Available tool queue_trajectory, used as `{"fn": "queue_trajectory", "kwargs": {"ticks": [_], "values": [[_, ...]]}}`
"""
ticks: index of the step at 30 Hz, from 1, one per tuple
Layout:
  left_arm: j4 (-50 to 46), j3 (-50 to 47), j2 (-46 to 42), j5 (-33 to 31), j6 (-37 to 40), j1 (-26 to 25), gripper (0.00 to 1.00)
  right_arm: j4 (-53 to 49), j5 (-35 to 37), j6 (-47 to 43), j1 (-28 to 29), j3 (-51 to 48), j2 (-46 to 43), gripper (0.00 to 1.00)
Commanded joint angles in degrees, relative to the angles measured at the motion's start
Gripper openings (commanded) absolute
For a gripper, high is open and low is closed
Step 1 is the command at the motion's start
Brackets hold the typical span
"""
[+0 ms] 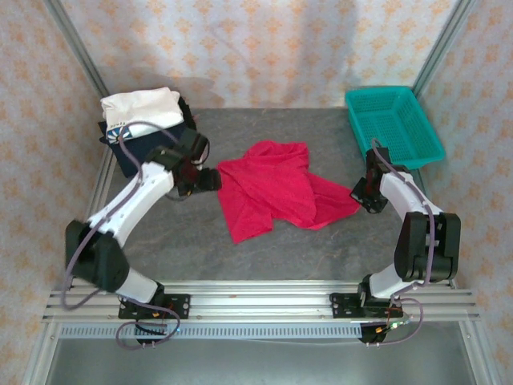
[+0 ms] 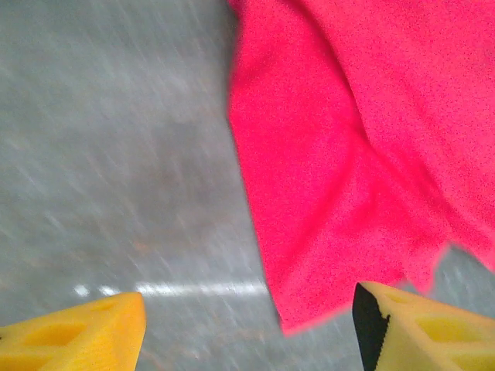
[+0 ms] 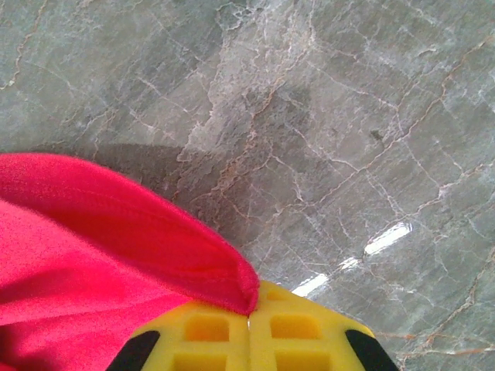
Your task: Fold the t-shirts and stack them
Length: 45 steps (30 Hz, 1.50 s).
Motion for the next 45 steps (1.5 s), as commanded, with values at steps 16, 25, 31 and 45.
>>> {"fn": "queue_trajectory", "kwargs": {"ticks": [16,25,31,45], "values": [[12.02,-9.65,15.17,10.00,-16.34,-12.97,0.47,-1.16,-2.08,-1.89,-0.09,-2.20,-2.08,0.00],[13.82,-7.42,18.95,8.02,-16.08,-13.46,0.06,-0.85,-2.06,-1.79,-0.14,-2.27,-2.54,0.00],[6.01,1.84,10.98,2.05,-12.88,-9.86,0.00,-0.40,-4.01,-2.53,-0.22,1.02,-6.33,0.00],[-6.35,27.93,-3.79,-2.07,-2.73,7.45,0.00,-6.72,-12.32,0.25,-5.26,20.58,-9.27,0.00]]}}
